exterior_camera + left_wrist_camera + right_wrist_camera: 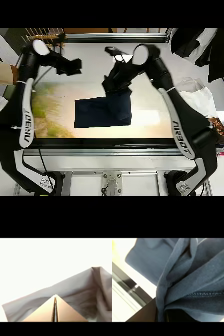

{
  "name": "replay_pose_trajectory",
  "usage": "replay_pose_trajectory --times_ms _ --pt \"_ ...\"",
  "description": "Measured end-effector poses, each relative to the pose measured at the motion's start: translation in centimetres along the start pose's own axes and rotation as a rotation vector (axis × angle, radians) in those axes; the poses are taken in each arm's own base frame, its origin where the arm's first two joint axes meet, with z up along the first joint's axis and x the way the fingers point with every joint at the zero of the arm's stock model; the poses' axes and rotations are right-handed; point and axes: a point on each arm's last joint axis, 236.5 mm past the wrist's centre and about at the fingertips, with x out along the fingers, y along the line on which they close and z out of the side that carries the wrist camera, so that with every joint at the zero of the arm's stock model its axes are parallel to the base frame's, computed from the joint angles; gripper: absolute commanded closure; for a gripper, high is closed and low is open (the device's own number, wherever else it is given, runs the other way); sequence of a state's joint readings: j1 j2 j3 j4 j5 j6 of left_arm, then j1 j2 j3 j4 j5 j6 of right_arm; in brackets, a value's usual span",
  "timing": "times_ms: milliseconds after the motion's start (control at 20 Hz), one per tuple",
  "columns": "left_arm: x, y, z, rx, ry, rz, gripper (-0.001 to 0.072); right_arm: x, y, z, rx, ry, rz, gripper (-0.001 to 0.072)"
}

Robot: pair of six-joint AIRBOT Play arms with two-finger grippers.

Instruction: Fold the clothes and pants, and hang the long-sleeved shirts on hangers.

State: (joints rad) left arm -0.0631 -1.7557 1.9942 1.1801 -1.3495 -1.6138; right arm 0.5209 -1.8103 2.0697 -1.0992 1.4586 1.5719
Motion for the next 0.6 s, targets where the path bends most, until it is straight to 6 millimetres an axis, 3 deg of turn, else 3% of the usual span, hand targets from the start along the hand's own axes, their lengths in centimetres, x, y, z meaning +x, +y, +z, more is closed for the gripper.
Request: replay_pose_trajectory --times_ms 50,150,200,300,350,400,500,600 --pt "-1.9 1.4 0.5 -0.018 -0.026 0.019 0.0701 2.2 1.1 0.4 -0.010 -0.004 0.022 0.0560" --pt "-5.3 3.5 1.1 -0.051 -0.068 0.046 0.0701 6.6 3.4 1.1 -0.032 -0.024 0.076 0.0097" --pt "-6.7 4.2 1.2 -0.064 -0.085 0.057 0.0701 9.0 4.8 1.4 -0.052 -0.040 0.109 0.0036" --pt "-9.1 5.5 1.3 -0.085 -0.117 0.076 0.0701 12.7 7.8 1.9 -0.092 -0.083 0.190 0.0038" --pt "-10.1 6.0 1.4 -0.093 -0.131 0.083 0.0701 13.5 9.2 2.1 -0.114 -0.106 0.231 0.0094" --pt "-11.0 6.2 1.5 -0.096 -0.145 0.089 0.0701 13.8 10.2 2.5 -0.128 -0.129 0.264 0.0220" --pt "-12.6 6.7 1.4 -0.103 -0.173 0.104 0.0701 13.0 10.8 3.3 -0.140 -0.170 0.298 0.0238" --pt "-13.7 6.8 1.0 -0.112 -0.211 0.115 0.0701 10.9 9.4 3.9 -0.126 -0.202 0.288 0.0238"
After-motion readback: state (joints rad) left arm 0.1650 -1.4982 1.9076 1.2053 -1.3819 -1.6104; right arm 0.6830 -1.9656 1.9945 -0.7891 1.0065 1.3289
